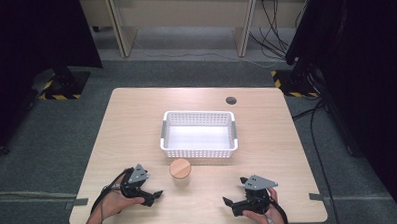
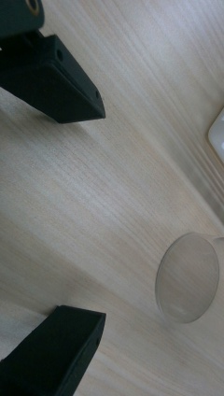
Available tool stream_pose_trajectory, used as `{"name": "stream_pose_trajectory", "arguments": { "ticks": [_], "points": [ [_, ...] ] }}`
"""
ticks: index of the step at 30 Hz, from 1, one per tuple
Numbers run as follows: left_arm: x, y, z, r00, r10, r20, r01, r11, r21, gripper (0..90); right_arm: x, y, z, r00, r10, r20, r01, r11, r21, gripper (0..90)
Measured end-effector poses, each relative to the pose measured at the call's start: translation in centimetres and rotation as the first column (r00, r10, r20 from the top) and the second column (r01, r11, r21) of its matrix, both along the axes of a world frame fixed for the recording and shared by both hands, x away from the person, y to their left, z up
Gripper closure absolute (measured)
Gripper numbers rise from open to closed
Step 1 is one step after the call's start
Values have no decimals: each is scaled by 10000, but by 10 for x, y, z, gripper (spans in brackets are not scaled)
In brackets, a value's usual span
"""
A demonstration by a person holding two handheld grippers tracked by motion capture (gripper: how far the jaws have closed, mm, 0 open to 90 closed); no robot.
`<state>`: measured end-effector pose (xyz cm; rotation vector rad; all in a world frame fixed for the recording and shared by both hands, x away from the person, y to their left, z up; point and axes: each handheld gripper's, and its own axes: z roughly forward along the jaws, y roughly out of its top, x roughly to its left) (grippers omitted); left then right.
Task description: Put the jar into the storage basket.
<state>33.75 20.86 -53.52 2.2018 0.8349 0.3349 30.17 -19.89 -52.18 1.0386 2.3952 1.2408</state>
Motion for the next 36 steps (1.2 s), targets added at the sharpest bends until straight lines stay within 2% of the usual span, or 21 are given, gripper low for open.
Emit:
{"name": "stream_pose_trajectory", "arguments": {
  "ticks": [36],
  "points": [
    [0, 1, 0, 10000, -29, 0, 29, 10000, -10, 38, 2, 0, -5, 9997, 21, -234, -24, 9999, -102, 32]
  ]
}}
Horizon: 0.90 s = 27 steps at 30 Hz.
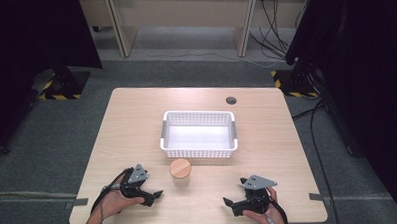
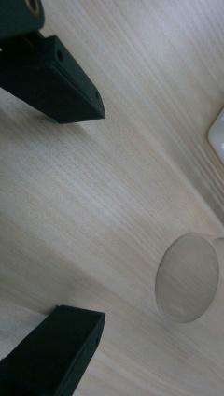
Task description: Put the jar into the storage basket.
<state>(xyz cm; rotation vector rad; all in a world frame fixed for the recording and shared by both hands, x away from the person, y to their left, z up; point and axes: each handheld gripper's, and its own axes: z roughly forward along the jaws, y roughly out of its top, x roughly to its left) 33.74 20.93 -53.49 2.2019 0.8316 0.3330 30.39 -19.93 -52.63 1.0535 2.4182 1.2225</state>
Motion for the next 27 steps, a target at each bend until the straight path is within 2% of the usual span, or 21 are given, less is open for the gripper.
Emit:
{"name": "stream_pose_trajectory", "arguments": {
  "ticks": [3, 7, 21, 27],
  "points": [
    [-1, 0, 0, 10000, -71, 62, 71, 9999, -75, 44, 0, 0, 0, 10000, -1, -23, 1, 10000, -9, 32],
    [-2, -1, 3, 9998, -163, 102, 167, 9992, -376, 43, 0, 0, 0, 10000, -8, -29, 8, 10000, -20, 32],
    [-3, -8, 23, 9991, -332, 281, 362, 9930, -1128, 40, 1, 0, 0, 10000, -11, -64, 11, 10000, -20, 32],
    [-3, -13, 30, 9985, -434, 328, 468, 9925, -1131, 42, 1, 0, 0, 10000, -7, -57, 7, 10000, -21, 32]
  ]
}}
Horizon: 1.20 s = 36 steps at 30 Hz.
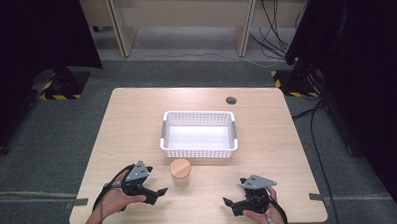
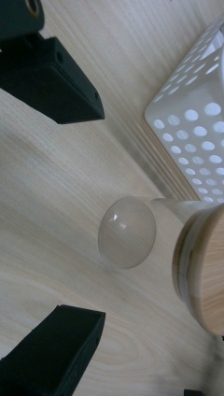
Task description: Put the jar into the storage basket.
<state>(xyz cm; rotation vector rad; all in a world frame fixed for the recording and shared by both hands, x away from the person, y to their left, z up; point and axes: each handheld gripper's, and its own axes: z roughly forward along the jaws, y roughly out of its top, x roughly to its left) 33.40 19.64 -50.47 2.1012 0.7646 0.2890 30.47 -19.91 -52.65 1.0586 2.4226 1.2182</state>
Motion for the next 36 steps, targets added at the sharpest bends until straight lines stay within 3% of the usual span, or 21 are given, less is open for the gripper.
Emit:
{"name": "stream_pose_trajectory", "arguments": {
  "ticks": [21, 36],
  "points": [
    [9, -34, 23, 9982, -572, 181, 564, 9975, 436, 43, 0, 0, 0, 10000, 33, -20, -33, 10000, 6, 32],
    [24, -57, 33, 9966, -821, 23, 817, 9943, 686, 47, 0, 0, 0, 10000, 54, -30, -54, 10000, 18, 32]
  ]
}}
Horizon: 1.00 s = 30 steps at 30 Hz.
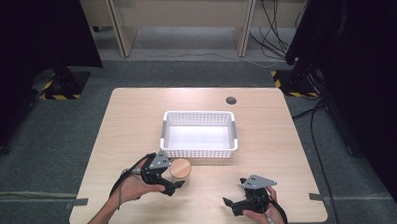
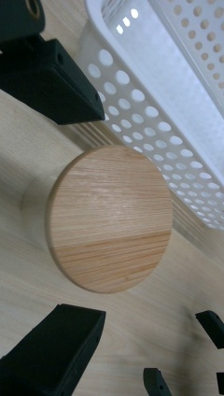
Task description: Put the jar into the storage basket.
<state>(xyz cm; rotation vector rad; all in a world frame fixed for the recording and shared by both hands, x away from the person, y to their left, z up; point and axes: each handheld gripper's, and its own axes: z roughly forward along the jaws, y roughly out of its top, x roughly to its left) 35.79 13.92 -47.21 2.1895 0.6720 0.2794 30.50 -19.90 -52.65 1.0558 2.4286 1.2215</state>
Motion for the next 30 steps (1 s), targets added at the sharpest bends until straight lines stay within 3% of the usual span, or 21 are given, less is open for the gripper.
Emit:
{"name": "stream_pose_trajectory", "arguments": {
  "ticks": [14, 18, 22, 30],
  "points": [
    [13, -17, -2, 9996, -54, -277, 63, 9995, 323, 64, 0, 0, 0, 10000, 28, 28, -28, 10000, -10, 32],
    [17, -18, -3, 9990, 48, -452, -36, 9996, 263, 104, 0, 0, 0, 10000, 47, 29, -47, 10000, -27, 32],
    [16, -19, -2, 9977, -65, -678, 74, 9999, 134, 228, 0, 0, 0, 10000, 49, 24, -49, 10000, -23, 32],
    [16, -19, 5, 9973, -210, -708, 225, 9995, 203, 232, -1, 1, 0, 10000, 54, 19, -54, 10000, -41, 32]
  ]
}}
